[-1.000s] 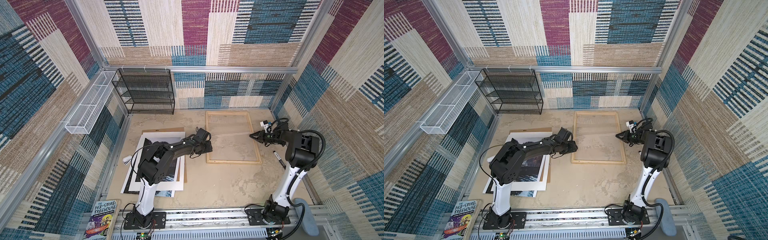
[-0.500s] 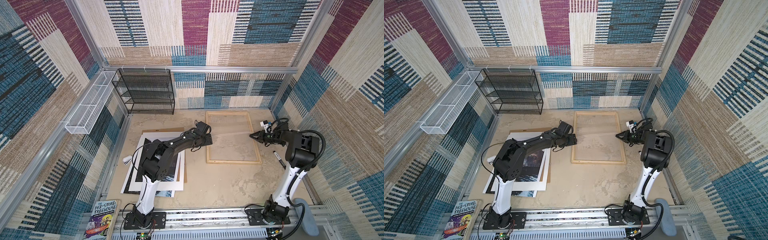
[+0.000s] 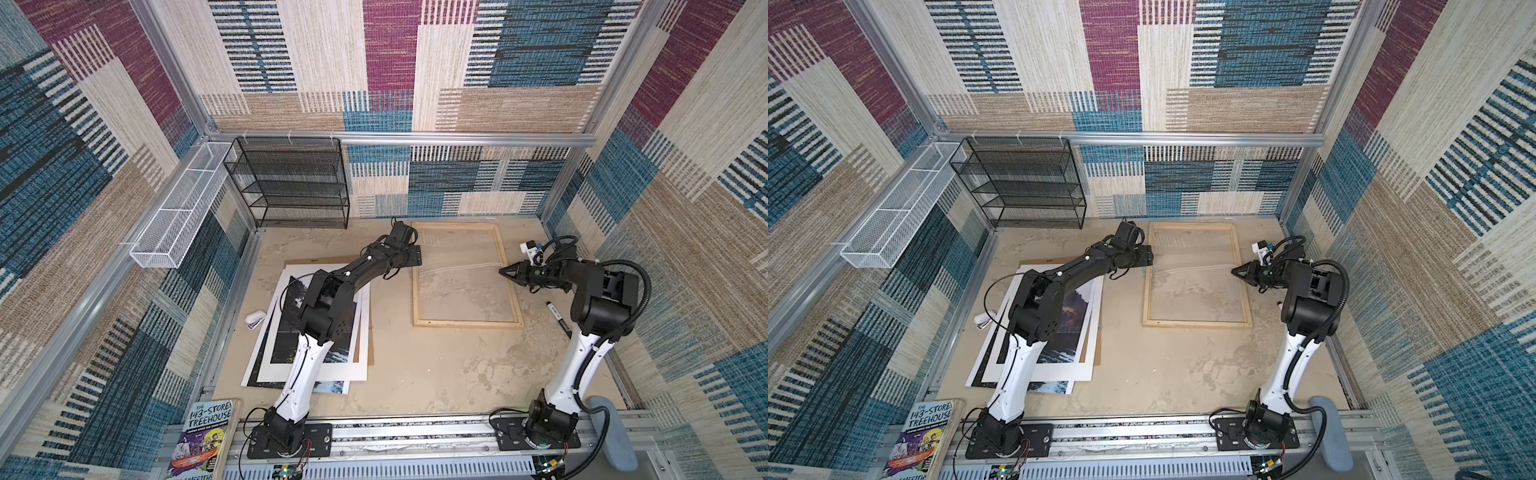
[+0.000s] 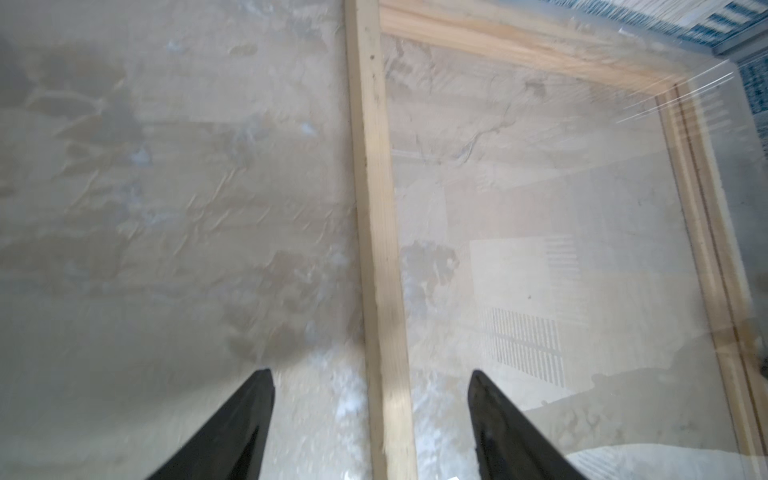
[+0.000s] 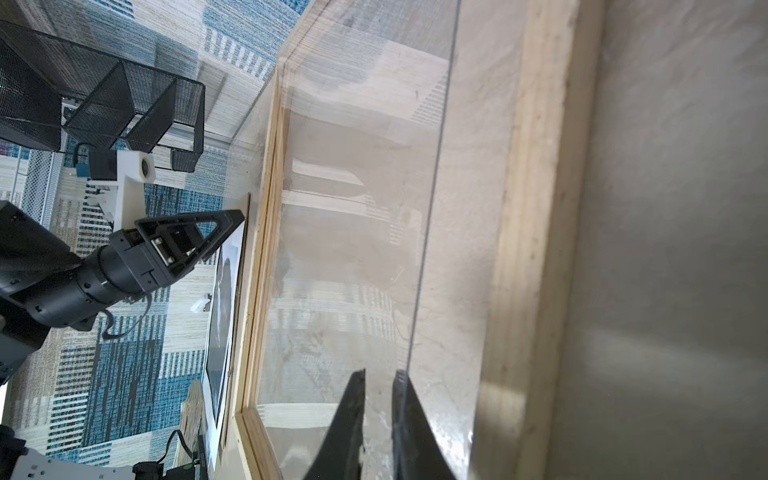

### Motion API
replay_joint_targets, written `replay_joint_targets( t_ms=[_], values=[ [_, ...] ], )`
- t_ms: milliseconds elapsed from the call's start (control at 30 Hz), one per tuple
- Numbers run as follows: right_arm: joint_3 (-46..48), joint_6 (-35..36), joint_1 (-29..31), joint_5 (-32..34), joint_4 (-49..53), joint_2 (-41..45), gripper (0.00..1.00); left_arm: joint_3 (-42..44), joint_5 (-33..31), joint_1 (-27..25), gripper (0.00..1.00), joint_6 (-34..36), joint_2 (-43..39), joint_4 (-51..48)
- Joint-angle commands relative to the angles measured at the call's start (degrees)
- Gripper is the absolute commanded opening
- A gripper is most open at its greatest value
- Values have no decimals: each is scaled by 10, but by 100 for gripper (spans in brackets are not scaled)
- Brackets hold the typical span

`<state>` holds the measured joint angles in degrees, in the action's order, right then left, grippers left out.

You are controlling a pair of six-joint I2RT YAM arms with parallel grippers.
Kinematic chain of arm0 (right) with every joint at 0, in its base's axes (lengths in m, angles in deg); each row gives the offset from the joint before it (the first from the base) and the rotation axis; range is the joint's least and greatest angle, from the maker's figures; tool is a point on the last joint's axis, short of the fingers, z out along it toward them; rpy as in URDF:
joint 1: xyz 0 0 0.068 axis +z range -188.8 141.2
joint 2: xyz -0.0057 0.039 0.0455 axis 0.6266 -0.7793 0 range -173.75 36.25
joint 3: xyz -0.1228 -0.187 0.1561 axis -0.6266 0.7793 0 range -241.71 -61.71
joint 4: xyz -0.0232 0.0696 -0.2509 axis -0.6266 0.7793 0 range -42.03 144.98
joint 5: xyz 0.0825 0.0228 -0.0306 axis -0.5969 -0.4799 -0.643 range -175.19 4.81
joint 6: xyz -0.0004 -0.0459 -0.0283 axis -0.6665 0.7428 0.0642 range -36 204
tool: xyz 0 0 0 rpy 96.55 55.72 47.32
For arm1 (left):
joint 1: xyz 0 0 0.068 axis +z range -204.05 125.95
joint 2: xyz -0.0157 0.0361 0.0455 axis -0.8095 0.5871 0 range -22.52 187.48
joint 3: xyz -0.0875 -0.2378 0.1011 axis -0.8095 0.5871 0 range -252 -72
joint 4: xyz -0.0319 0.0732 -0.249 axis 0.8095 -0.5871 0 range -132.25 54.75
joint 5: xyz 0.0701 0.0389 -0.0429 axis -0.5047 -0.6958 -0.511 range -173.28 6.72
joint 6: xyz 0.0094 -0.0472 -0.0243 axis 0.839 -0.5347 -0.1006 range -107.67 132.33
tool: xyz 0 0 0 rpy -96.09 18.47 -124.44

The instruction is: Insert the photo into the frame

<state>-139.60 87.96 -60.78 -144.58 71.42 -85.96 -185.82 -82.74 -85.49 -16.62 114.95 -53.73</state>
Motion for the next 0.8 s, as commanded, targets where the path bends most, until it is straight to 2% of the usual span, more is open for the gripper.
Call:
replay_joint_targets(
  t_ms=[0, 167, 267, 767],
  values=[
    [-3, 10, -1, -2, -2, 3, 17, -59, 10, 3, 77, 36, 38, -30],
    [-2, 11, -1, -2, -1, 3, 17, -153, -13, 3, 77, 55, 93, -87],
    [-1, 11, -1, -1, -1, 3, 17, -181, -1, 3, 77, 64, 112, -96],
    [-1, 13, -1, 0, 1, 5, 17, -213, -53, -10, 76, 73, 137, -159]
  ],
)
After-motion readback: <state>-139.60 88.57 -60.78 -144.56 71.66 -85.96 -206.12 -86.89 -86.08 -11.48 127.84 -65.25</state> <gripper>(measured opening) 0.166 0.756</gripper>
